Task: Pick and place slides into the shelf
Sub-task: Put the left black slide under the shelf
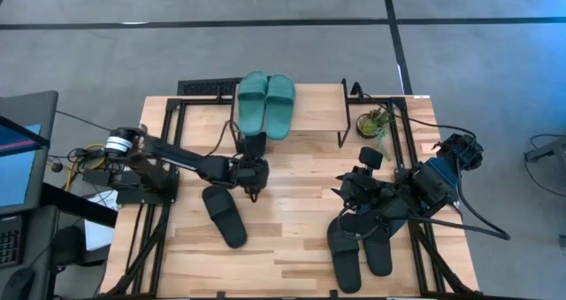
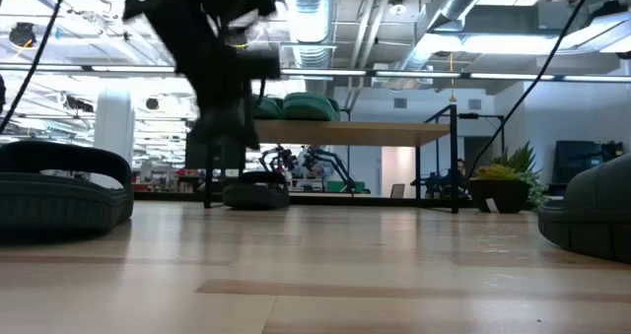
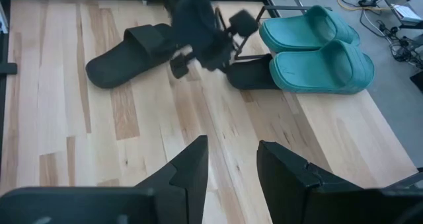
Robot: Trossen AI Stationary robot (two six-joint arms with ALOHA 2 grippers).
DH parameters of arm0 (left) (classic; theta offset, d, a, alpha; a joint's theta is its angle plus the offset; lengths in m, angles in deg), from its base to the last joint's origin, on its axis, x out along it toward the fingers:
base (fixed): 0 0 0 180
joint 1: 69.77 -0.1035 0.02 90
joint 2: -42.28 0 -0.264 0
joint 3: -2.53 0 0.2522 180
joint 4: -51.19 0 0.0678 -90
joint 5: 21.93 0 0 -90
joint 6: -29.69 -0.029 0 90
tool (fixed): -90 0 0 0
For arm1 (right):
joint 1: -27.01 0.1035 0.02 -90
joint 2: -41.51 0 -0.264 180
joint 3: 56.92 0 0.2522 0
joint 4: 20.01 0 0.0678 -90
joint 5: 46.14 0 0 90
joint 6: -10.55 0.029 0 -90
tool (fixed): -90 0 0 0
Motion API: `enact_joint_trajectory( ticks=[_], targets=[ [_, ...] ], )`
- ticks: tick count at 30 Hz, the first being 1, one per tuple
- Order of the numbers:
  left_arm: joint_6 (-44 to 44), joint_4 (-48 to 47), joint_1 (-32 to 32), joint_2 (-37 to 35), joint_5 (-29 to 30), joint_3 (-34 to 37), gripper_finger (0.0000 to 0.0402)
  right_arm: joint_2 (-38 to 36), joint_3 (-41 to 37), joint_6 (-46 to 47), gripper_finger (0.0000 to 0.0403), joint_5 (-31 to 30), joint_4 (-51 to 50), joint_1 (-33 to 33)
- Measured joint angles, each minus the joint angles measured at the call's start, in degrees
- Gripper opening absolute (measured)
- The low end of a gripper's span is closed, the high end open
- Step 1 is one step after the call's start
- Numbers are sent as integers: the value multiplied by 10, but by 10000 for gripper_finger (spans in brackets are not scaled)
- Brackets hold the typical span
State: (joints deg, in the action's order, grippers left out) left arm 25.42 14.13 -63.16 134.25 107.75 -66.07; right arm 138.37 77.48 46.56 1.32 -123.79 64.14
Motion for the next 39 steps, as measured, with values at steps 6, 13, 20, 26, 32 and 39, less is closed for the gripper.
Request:
enact_joint_trajectory(
  ticks=[6,13,20,26,32,39],
  targets=[
    [-5,-96,56,-88,46,-64,0,0,0,0,118,0,0,0],
    [99,-197,142,-204,48,-93,0,0,0,0,118,0,0,0],
    [253,-312,251,-248,47,-93,0,0,0,0,118,0,0,-2],
    [337,-335,344,-230,47,-75,0,0,0,0,118,0,1,-12],
    [446,-347,407,-207,59,-57,0,0,0,-29,118,4,28,-25],
    [547,-362,464,-219,135,-57,0,61,0,-199,118,25,120,-61]
  ],
)
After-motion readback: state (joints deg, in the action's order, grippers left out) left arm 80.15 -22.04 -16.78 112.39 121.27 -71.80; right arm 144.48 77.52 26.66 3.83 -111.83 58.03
